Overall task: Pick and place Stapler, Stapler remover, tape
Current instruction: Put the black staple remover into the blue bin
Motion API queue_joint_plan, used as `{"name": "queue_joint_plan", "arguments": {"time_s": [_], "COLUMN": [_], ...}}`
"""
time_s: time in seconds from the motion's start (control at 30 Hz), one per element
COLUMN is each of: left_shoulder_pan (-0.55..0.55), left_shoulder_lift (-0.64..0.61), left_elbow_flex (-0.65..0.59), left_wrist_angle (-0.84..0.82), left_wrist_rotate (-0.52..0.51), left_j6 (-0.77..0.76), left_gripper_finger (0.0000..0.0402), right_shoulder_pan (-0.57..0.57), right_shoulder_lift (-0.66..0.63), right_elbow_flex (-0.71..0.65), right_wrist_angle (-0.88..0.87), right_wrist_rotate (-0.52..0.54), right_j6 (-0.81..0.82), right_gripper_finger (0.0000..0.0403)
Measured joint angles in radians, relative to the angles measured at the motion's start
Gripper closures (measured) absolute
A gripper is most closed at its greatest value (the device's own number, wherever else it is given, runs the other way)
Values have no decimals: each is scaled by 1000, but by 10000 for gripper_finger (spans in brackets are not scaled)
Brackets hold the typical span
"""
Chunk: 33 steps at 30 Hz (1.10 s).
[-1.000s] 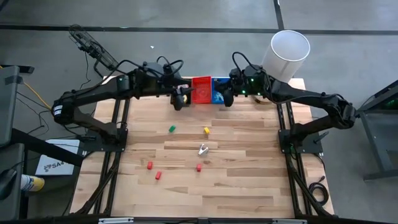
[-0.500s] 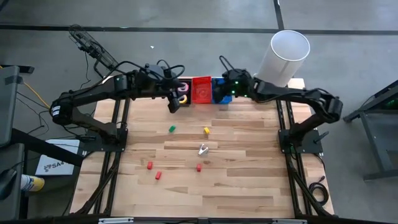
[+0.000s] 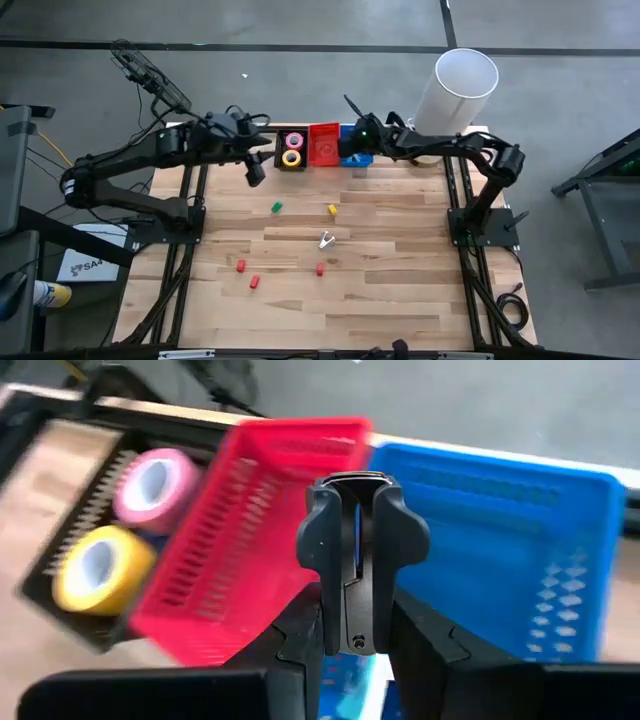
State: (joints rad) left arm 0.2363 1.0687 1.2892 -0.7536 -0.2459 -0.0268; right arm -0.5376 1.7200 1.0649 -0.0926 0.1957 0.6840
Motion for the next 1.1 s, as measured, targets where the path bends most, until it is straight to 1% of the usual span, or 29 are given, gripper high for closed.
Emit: {"name": "queue_joint_plan", "arguments": {"time_s": [0.17,0.27,0.37,0.5,0.67,0.97,1.1], "left_shoulder_pan": [0,0,0,0,0,0,0], "left_shoulder_lift": [-123,-206,-287,-357,-394,-400,-400], "left_elbow_flex": [-121,-213,-303,-388,-428,-448,-448], "left_wrist_angle": [26,108,197,267,282,280,282], "left_wrist_rotate": [6,8,8,17,53,97,109], "left_j6": [-3,-3,-3,-3,-3,22,30], "left_gripper_finger": [250,250,250,250,250,250,250], "right_shoulder_pan": [-33,-48,-54,-51,-49,-44,-43], "right_shoulder_lift": [3,3,3,4,4,50,53], "right_elbow_flex": [0,0,0,0,0,0,0], "right_wrist_angle": [-73,-115,-117,-121,-144,-155,-152], "right_wrist_rotate": [17,4,-16,-36,-46,-65,-74], "right_j6": [63,90,128,179,216,299,303], "right_gripper_finger": [326,326,326,326,326,325,295]}}
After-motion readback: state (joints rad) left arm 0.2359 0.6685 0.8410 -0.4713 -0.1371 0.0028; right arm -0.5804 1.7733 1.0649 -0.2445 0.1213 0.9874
